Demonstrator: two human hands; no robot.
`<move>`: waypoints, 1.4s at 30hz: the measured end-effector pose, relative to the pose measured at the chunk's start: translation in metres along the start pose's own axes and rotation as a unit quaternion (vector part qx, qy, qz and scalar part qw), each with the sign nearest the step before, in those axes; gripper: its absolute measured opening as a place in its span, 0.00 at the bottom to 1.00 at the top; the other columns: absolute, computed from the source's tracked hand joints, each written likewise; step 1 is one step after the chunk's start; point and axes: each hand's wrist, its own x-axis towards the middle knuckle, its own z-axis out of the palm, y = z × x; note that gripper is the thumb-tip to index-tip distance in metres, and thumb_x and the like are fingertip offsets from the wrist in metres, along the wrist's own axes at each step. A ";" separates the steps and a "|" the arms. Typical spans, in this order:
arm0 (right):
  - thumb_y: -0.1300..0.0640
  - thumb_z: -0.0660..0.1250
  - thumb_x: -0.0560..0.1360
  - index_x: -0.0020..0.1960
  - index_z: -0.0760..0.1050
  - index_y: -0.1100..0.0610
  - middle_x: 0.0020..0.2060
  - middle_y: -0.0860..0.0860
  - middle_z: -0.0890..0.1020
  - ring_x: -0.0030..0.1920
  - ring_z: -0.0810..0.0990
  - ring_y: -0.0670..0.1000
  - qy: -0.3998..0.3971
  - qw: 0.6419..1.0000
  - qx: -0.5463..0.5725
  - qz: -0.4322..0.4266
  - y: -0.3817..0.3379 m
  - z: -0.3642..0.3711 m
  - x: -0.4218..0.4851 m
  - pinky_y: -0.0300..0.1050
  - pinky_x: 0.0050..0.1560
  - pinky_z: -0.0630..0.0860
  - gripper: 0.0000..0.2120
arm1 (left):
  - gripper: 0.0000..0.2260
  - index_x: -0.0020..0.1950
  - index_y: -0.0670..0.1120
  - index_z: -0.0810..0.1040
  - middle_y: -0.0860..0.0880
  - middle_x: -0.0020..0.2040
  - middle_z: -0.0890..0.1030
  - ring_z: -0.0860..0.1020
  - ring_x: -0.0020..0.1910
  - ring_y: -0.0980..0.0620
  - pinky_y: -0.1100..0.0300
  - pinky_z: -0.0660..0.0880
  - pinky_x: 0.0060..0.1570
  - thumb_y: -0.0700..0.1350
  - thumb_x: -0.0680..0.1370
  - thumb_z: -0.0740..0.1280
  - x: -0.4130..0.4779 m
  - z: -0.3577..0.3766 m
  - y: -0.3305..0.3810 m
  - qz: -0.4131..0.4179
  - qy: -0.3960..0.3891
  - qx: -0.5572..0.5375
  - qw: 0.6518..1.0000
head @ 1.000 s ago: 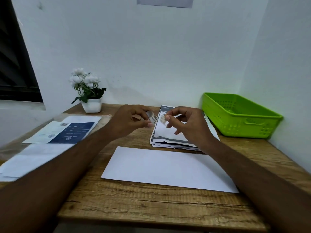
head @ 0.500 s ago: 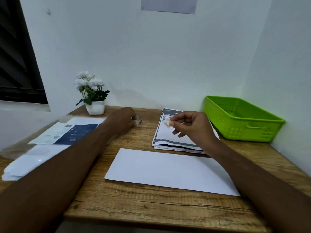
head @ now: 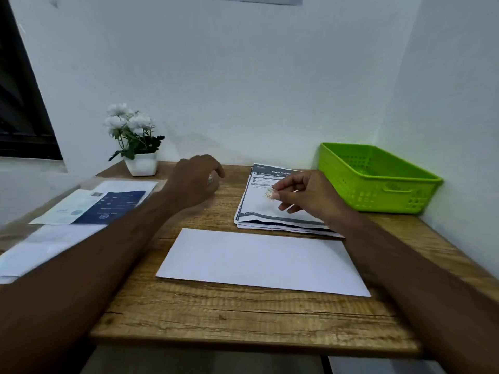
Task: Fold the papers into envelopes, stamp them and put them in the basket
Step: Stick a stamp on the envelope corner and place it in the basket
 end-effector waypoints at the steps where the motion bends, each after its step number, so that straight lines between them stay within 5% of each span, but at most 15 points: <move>1: 0.63 0.75 0.71 0.43 0.81 0.57 0.30 0.49 0.84 0.30 0.83 0.47 0.001 1.000 0.000 0.003 -0.001 -0.001 0.000 0.39 0.31 0.78 0.04 | 0.05 0.48 0.49 0.80 0.52 0.48 0.81 0.77 0.48 0.52 0.54 0.71 0.48 0.43 0.73 0.69 -0.004 -0.001 0.010 0.014 -0.002 -0.045 0.999; 6: 0.63 0.73 0.73 0.46 0.81 0.59 0.33 0.50 0.84 0.33 0.84 0.46 0.016 1.000 0.012 0.018 -0.006 -0.013 -0.012 0.40 0.34 0.80 0.03 | 0.01 0.43 0.50 0.83 0.59 0.39 0.80 0.77 0.40 0.61 0.69 0.68 0.37 0.45 0.73 0.71 -0.021 -0.001 0.052 0.075 -0.090 -0.144 0.983; 22: 0.66 0.72 0.72 0.46 0.82 0.62 0.36 0.59 0.84 0.31 0.82 0.45 0.032 0.992 -0.010 0.121 0.015 -0.068 -0.105 0.33 0.31 0.76 0.03 | 0.13 0.47 0.52 0.82 0.57 0.44 0.81 0.77 0.43 0.59 0.52 0.76 0.45 0.58 0.71 0.66 -0.034 0.010 0.123 0.135 -0.190 -0.198 0.952; 28: 0.64 0.73 0.72 0.45 0.83 0.58 0.36 0.54 0.85 0.32 0.80 0.42 0.034 0.992 -0.021 0.120 0.018 -0.066 -0.107 0.31 0.34 0.76 0.04 | 0.17 0.51 0.53 0.82 0.57 0.49 0.79 0.75 0.46 0.61 0.63 0.73 0.47 0.61 0.67 0.74 -0.026 0.009 0.158 0.089 -0.259 -0.169 0.947; 31: 0.63 0.73 0.71 0.46 0.83 0.59 0.38 0.57 0.85 0.32 0.79 0.42 0.037 0.992 -0.026 0.116 0.017 -0.064 -0.108 0.31 0.36 0.76 0.04 | 0.19 0.54 0.49 0.83 0.53 0.46 0.80 0.74 0.38 0.62 0.75 0.68 0.36 0.54 0.66 0.78 -0.015 0.009 0.171 0.053 -0.314 -0.195 0.928; 42: 0.63 0.76 0.69 0.50 0.82 0.59 0.34 0.56 0.85 0.30 0.80 0.44 0.067 0.992 -0.023 0.105 0.014 -0.061 -0.111 0.34 0.32 0.75 0.10 | 0.16 0.48 0.50 0.81 0.54 0.39 0.76 0.74 0.39 0.58 0.65 0.69 0.40 0.45 0.64 0.80 -0.006 0.011 0.177 -0.070 -0.379 -0.275 0.881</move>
